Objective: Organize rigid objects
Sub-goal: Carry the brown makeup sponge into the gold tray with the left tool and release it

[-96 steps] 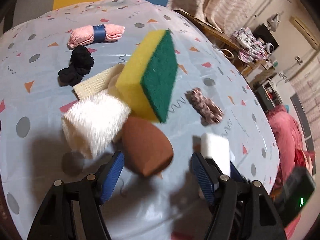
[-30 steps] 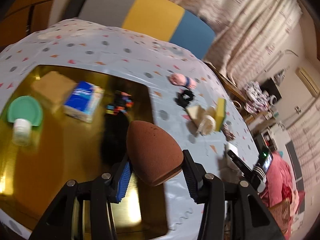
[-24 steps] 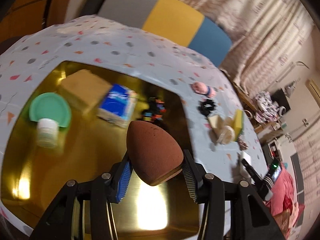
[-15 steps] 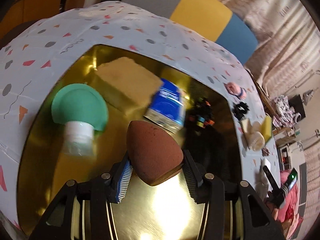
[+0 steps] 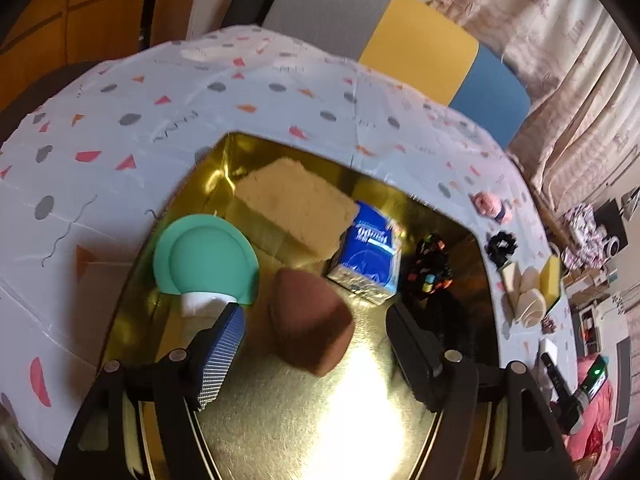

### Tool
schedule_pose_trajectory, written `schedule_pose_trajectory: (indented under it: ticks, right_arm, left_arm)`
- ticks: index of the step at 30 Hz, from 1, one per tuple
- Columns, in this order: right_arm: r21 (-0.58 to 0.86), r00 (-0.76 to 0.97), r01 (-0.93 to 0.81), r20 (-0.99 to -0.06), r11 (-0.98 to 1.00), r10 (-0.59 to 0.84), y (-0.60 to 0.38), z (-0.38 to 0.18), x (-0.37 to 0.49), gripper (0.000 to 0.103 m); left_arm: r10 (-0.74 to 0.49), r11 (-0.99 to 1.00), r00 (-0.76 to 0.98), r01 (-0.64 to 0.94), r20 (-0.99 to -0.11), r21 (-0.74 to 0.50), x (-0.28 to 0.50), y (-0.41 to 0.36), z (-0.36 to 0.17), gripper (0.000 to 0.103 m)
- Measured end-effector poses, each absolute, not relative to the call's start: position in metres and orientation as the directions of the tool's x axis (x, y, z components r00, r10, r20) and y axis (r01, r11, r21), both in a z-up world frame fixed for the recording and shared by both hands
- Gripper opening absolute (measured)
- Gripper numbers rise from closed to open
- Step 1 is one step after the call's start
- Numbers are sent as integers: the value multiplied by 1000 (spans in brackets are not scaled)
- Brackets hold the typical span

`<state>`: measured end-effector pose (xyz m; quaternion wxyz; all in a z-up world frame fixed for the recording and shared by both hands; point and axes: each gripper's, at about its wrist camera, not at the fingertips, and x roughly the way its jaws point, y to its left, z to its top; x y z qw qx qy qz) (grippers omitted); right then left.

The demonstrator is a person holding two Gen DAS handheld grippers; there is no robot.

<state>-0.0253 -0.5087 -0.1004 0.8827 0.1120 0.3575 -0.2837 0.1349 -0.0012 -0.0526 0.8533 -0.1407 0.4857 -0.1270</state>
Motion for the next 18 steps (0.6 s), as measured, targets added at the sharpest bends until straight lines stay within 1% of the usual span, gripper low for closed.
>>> schedule_pose_trajectory:
  ticks: [4, 9, 15, 18]
  right_arm:
    - [-12, 588, 580, -686, 814, -429, -507, -99, -27, 56]
    - [-17, 599, 576, -672, 817, -435, -503, -94, -29, 56]
    - [-18, 610, 561, -666, 828, -428, -500, -85, -29, 56]
    - [3, 633, 534, -664, 845, -398, -491, -76, -33, 56]
  left_arm:
    - [-356, 922, 535, 67, -766, -382, 119, 3, -46, 74]
    - [-349, 929, 542, 94, -765, -357, 98, -3, -48, 74]
    - [-390, 918, 520, 152, -760, -367, 81, -16, -52, 74]
    - [-411, 909, 523, 175, -746, -378, 75, -21, -49, 74]
